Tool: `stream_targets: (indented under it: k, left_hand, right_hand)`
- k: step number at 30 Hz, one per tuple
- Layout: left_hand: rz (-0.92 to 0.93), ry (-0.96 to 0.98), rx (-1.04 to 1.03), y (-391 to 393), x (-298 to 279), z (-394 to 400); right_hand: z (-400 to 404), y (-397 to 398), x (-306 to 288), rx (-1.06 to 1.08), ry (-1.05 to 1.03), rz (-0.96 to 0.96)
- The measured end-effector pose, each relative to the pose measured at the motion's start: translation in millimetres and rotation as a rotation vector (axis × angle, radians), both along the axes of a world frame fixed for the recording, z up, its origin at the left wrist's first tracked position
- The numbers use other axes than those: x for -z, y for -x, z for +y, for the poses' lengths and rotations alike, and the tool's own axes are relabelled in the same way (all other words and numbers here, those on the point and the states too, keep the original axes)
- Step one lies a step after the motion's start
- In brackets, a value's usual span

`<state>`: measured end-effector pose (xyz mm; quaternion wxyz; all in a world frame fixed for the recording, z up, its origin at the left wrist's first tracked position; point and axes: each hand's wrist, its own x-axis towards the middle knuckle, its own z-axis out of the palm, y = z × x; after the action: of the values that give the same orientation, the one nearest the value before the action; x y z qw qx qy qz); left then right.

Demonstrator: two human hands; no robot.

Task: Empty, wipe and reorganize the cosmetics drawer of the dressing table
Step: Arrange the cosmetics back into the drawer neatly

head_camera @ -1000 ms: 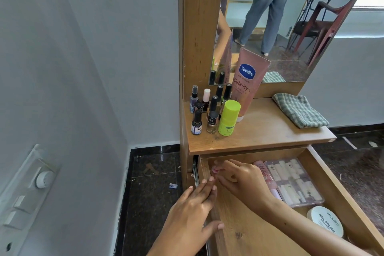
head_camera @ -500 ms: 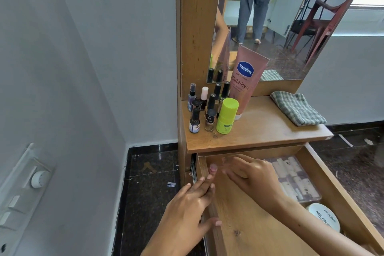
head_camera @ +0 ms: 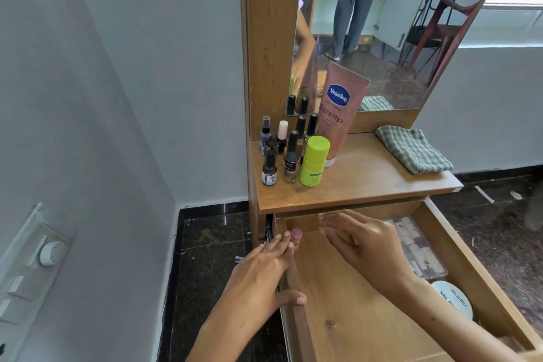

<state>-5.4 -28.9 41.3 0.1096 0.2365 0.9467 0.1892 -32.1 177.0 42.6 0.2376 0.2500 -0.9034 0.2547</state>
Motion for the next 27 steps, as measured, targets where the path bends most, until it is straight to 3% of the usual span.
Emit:
stream_targets:
  k: [10,15,21,27]
  left_hand:
    - [0.0,-0.027,-0.013,-2,4,-2]
    - [-0.045,-0.005,0.003,2,2,0]
    - [-0.1,0.038,0.031,6,4,0]
    - [-0.087,0.066,0.057,11,17,-2]
  right_hand:
    - [-64,37,-48,-0.056,0.016,0.182]
    - [-88,53,-57,0.051,-0.1,0.264]
    - [-93,61,-53,0.106,-0.178,0.247]
    - [-86,59,-61,0.06,-0.062,0.154]
